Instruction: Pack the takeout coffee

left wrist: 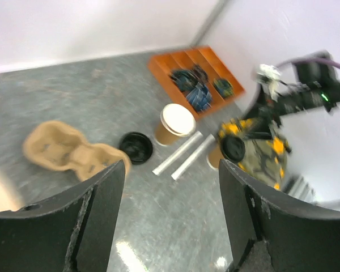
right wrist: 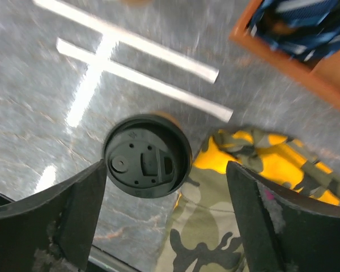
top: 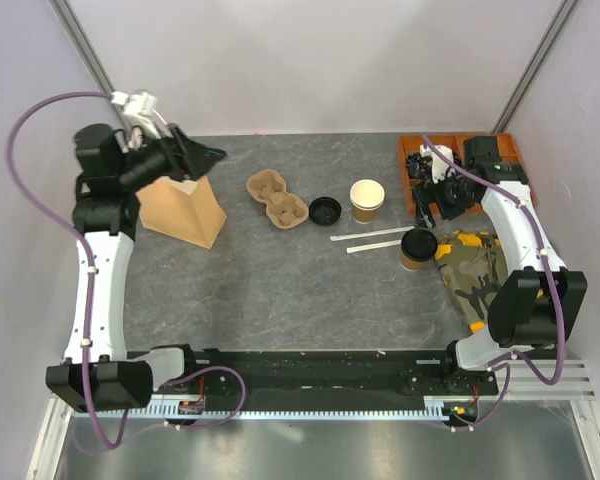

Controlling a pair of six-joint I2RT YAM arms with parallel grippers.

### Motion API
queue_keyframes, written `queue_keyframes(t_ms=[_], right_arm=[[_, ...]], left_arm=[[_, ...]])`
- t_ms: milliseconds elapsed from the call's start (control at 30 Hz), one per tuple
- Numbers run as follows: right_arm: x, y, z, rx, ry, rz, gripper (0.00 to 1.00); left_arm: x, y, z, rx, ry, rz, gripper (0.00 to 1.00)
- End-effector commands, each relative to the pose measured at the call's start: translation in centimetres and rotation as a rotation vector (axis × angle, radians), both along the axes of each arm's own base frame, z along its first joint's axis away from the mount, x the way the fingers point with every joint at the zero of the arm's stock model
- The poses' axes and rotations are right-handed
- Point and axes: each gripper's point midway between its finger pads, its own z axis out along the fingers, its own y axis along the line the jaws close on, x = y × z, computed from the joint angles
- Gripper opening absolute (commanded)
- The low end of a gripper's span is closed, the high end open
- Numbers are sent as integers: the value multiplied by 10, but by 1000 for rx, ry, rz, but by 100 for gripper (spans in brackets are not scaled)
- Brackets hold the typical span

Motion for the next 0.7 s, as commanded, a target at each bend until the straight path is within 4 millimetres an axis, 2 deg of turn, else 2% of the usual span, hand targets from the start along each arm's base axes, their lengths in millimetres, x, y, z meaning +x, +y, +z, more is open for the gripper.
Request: queue_keyframes(t_ms=[0,33,67,100,133,200,233,300,333,400,567,633,667], right_arm=[[10,17,54,103,-118,2,98],[10,22,60,129,-131,12,98],[11,25,67,149,-147,10,98],[13,28,72,168,-155,13,98],[13,34,76,198,-158,25,98],[17,42,88,232,-178,29,98],[20,45,93,246,-189,36,98],[24,58,102,279,-208,53,98],[28,59,105,286,-220,43,98],[31,84,112,305,-243,82,98],[45,120,117,308,-281,114,96],[50,139,117,297,-298,131,93],[53,146,120,296,-316,141,91]], left_arm=[[-2,48,49,-83,-65,101,74],[0,72,53,-75,-72,165,74],[0,85,55,-70,-66,196,75],[-2,97,66,-61,-86,226,74],[3,128,62,-65,-63,295,74],[5,158,65,-74,-47,366,73],[2,182,64,-75,-42,413,73],[9,209,51,-83,-5,462,71],[8,223,47,-58,-12,492,71],[13,237,34,-40,14,530,70],[28,270,2,48,78,615,64],[27,272,-8,106,83,604,63],[23,269,-20,111,100,597,63]])
